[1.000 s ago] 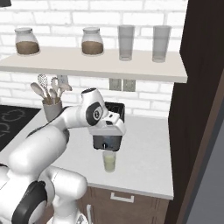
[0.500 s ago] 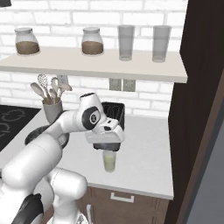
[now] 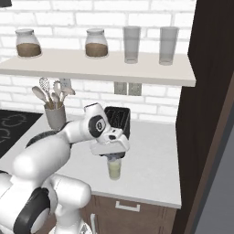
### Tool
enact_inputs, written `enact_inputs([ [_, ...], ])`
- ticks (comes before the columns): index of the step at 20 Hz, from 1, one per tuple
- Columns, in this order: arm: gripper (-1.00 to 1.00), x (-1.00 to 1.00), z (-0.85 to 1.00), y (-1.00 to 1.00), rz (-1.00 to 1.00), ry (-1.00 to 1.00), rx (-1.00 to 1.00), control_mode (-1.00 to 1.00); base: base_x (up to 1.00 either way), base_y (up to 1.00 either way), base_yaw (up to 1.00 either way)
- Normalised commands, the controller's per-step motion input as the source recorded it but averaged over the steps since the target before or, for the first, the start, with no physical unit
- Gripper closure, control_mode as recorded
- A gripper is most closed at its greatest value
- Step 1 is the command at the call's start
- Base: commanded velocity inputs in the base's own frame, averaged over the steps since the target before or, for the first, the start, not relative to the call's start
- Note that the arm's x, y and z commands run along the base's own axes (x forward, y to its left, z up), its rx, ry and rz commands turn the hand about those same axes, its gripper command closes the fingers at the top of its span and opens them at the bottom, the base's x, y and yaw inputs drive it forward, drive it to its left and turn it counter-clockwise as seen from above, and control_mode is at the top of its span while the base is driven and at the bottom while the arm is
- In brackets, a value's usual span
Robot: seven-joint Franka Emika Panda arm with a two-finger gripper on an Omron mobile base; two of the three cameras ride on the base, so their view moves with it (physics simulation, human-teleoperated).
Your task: Grab a lemon wedge from the fridge and one ice cube from the ice bowl, and put them in the glass of lemonade.
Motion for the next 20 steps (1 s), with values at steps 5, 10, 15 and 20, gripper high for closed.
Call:
enact_inputs([
  [5, 1.00, 0.23, -0.01, 0.00, 0.00, 0.12, 0.00, -1.00, 0.00, 0.00, 0.00],
  [10, 1.00, 0.00, -0.01, 0.00, 0.01, 0.08, 0.00, -1.00, 0.00, 0.00, 0.00],
  [15, 1.00, 0.00, -0.12, 0.00, 0.01, 0.05, 0.00, -1.00, 0.00, 0.00, 0.00],
  [20, 1.00, 0.00, -0.12, 0.00, 0.01, 0.02, 0.00, -1.00, 0.00, 0.00, 0.00],
])
